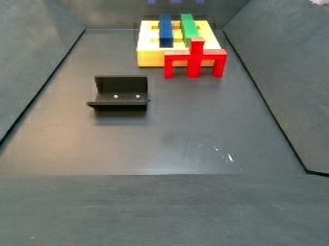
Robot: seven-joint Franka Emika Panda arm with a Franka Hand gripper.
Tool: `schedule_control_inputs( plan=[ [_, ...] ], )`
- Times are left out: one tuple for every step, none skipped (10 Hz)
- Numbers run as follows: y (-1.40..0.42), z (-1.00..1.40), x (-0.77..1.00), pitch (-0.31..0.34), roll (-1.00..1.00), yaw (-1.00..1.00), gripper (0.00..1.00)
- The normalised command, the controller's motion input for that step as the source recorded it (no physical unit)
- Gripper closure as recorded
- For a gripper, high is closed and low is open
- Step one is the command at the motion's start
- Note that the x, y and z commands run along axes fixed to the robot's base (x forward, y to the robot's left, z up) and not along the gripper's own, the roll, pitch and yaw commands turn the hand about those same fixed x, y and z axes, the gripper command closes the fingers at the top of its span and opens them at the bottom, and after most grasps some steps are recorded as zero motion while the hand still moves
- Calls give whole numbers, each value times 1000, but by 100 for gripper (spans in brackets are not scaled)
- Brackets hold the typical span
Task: Pick up the purple object. Move up. Move to above the board. Insert the purple object.
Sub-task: Insert the purple object.
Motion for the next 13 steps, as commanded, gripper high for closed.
schedule_control_inputs(
  plan=[
    [-263, -734, 83, -106, 0, 20, 100],
    [-209, -549, 0, -54, 0, 0, 100],
    [-129, -260, -220, -27, 36, 0, 100],
    [-231, -69, -180, 0, 100, 17, 100],
    [-151, -97, -6, -9, 0, 0, 100],
    [-109, -137, -6, -60, -4, 0, 100],
    [-140, -143, 0, -89, -44, 3, 100],
    [-97, -220, 11, -111, -80, 0, 100],
    [-51, -194, -9, -90, -59, 0, 100],
    [-11, -74, -154, -57, -46, 0, 100],
    [-20, -3, -126, -60, -33, 0, 100],
    [-29, -111, 0, -41, 0, 31, 100],
    [-34, -203, 131, -13, 6, 74, 100]
  ],
)
